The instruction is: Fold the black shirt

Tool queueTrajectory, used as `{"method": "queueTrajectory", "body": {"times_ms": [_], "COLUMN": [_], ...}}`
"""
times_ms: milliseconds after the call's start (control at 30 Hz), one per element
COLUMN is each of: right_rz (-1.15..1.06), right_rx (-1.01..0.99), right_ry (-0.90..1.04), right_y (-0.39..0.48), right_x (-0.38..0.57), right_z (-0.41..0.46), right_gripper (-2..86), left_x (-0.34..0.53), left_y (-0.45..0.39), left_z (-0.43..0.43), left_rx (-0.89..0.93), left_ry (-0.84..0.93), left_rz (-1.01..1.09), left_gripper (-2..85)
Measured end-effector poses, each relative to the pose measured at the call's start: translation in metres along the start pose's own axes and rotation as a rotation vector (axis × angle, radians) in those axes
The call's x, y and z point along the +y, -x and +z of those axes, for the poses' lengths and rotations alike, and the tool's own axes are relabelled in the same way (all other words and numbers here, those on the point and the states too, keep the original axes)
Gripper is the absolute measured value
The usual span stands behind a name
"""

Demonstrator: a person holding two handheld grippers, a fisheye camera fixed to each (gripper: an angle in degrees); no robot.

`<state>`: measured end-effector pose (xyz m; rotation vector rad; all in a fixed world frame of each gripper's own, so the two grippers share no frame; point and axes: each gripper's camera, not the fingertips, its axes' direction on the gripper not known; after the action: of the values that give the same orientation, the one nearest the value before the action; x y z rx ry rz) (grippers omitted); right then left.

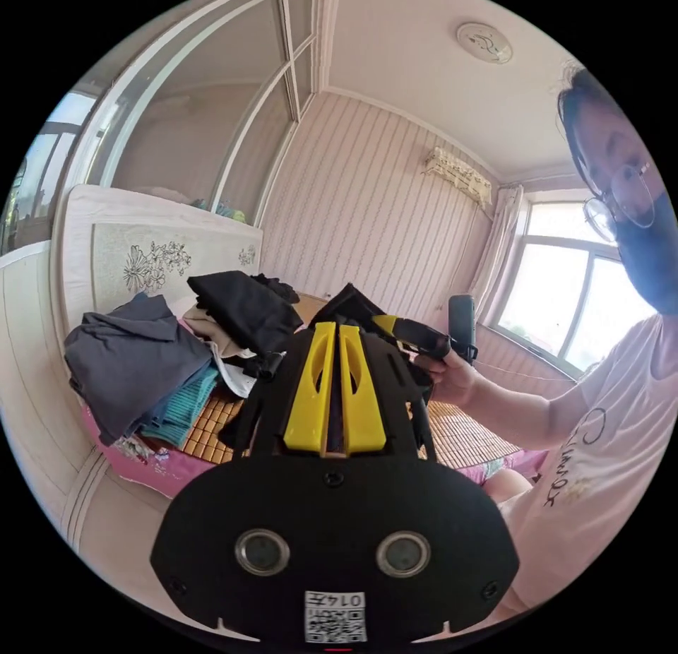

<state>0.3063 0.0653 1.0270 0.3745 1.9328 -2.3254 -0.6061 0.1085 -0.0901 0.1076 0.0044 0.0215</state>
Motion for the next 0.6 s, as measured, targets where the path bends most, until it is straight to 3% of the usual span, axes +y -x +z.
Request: {"method": "queueTrajectory", "body": {"times_ms": [133,333,467,600], "right_rz": [0.161,0.205,0.241,0.519], "right_rx": [0.174,0.456,0.637,0.77], "right_ry": [-0.15,-0.415,-0.413,-0.246], "right_y": [-0.04,-0.028,0.004,0.001], "right_x": [0.039,0.071,0.122,0.223], "right_z": [-0.106,-0.286,-0.36,-0.398], "right_gripper": [-0.2,-0.1,0.0,0.3], "left_x": [-0.017,-0.074,-0.078,-0.039], "left_y": [-0.013,-0.047,-0.07,-0.072], "left_z": [0.049,0.106,0.133,0.21], "left_rx": [0.067,0.193,0.207,0.334], "left_ry": [0.102,0.059,0.135,0.363], "left_rz": [0.016,0.059,0.109,-0.026], "left_gripper": [-1.0,-1.0,-1.0,-1.0]}}
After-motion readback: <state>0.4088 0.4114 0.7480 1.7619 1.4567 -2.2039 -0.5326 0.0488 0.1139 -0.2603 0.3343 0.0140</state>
